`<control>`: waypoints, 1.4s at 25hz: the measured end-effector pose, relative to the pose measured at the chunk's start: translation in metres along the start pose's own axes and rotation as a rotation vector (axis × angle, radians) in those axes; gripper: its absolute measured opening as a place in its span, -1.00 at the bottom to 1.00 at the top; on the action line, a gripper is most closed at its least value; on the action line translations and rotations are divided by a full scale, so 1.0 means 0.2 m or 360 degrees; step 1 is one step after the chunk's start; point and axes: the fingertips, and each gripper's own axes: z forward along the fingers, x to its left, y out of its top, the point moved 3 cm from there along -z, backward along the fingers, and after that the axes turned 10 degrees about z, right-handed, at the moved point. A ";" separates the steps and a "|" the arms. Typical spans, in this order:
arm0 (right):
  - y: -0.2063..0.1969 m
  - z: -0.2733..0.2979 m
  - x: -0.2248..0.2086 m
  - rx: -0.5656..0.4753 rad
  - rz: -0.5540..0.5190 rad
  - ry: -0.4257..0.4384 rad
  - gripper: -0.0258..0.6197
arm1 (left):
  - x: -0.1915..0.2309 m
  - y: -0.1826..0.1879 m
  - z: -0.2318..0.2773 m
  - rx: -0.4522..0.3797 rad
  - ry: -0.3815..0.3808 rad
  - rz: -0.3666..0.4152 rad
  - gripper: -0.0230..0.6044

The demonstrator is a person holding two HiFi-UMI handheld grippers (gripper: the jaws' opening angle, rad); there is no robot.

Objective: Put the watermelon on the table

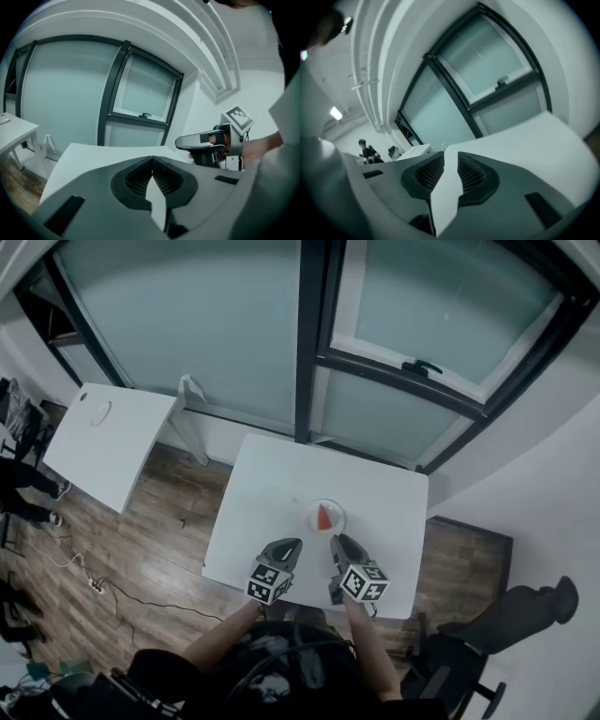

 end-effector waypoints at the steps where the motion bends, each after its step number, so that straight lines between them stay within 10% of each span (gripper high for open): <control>1: 0.05 -0.05 0.07 -0.0050 -0.0194 -0.0006 -0.64 | -0.02 0.06 -0.02 -0.0029 -0.0001 0.0039 -0.91; 5: 0.21 -0.24 0.26 -0.0201 -0.0744 -0.0117 -0.84 | -0.11 0.36 -0.10 -0.0172 -0.0017 0.0253 -0.91; 10: 0.33 -0.38 0.41 -0.0329 -0.0964 -0.0246 -0.89 | -0.19 0.60 -0.17 -0.0280 -0.0041 0.0446 -0.91; 35: 0.27 -0.41 0.43 -0.0266 -0.0909 -0.0223 -0.89 | -0.12 0.51 -0.21 -0.0195 0.0041 0.0285 -0.91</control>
